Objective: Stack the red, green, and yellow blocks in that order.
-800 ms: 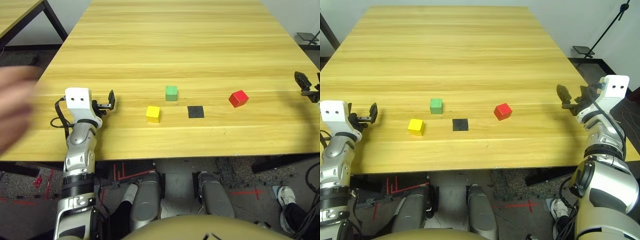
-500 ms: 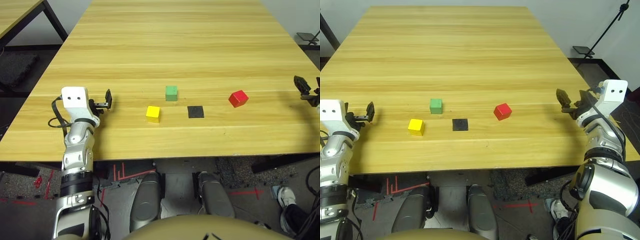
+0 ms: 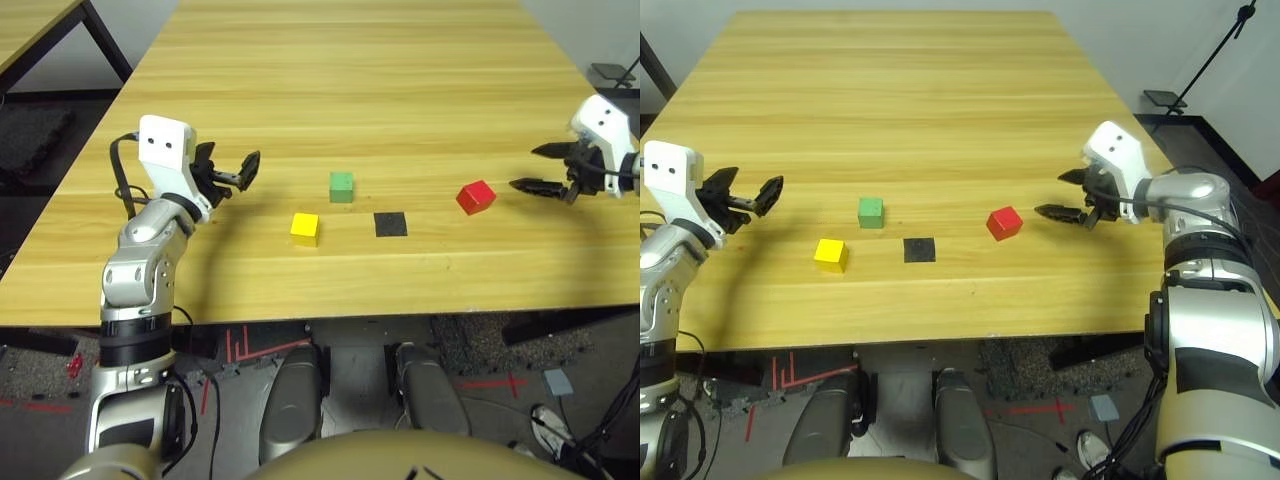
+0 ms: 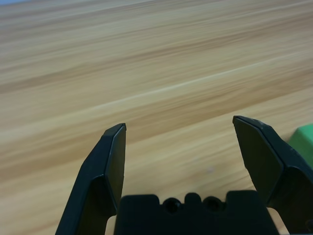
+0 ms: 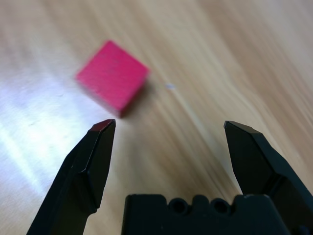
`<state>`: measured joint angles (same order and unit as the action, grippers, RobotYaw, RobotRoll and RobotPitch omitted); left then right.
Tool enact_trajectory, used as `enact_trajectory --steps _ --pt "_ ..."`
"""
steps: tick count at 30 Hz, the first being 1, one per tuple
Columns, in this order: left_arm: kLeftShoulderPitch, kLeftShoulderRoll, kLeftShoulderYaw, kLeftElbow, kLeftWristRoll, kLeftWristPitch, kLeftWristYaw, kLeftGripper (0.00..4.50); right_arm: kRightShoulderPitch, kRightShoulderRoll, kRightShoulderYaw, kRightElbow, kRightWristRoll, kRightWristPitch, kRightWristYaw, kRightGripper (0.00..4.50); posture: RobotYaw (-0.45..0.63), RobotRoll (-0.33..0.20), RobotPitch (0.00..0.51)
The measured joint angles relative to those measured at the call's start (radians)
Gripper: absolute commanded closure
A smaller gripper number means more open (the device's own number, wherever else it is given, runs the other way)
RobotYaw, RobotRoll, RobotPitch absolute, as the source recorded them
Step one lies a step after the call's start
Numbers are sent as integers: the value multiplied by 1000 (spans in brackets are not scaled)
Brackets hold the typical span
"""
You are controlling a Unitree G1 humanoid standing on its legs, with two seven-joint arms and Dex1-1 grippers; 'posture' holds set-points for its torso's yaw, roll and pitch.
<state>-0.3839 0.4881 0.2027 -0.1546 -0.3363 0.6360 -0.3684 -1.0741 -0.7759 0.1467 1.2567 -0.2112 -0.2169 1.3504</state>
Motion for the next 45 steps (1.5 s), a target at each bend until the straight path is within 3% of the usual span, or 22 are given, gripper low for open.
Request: enact_trajectory --steps 7,21,24,28,30,34,38,45 --pt "-24 7 -8 -71 -16 91 1 41 -67 72 114 36 -122 -92 7 0 374 -156 91" --pt "96 -9 37 -248 -30 184 75 41 -135 176 226 79 -255 -169 -88 0 494 -162 106" --pt "111 -11 49 -266 -31 198 88 0 -137 186 233 80 -268 -176 -91 615 496 -160 109" --pt "112 -12 57 -280 -33 208 96 0 -137 194 237 80 -280 -184 -99 2055 492 -159 108" --pt "108 -14 59 -280 -34 212 98 0 -164 193 235 77 -281 -188 -99 2451 489 -158 107" --pt "97 -14 59 -279 -35 213 98 0 -164 205 227 79 -273 -165 -54 2449 476 -161 101" --pt "62 -13 50 -276 -37 220 93 0 -167 261 180 58 -193 -70 100 2449 467 -170 95" --pt "19 -32 4 -249 -35 224 91 0 -149 356 183 -151 -128 101 249 2449 489 -190 94"
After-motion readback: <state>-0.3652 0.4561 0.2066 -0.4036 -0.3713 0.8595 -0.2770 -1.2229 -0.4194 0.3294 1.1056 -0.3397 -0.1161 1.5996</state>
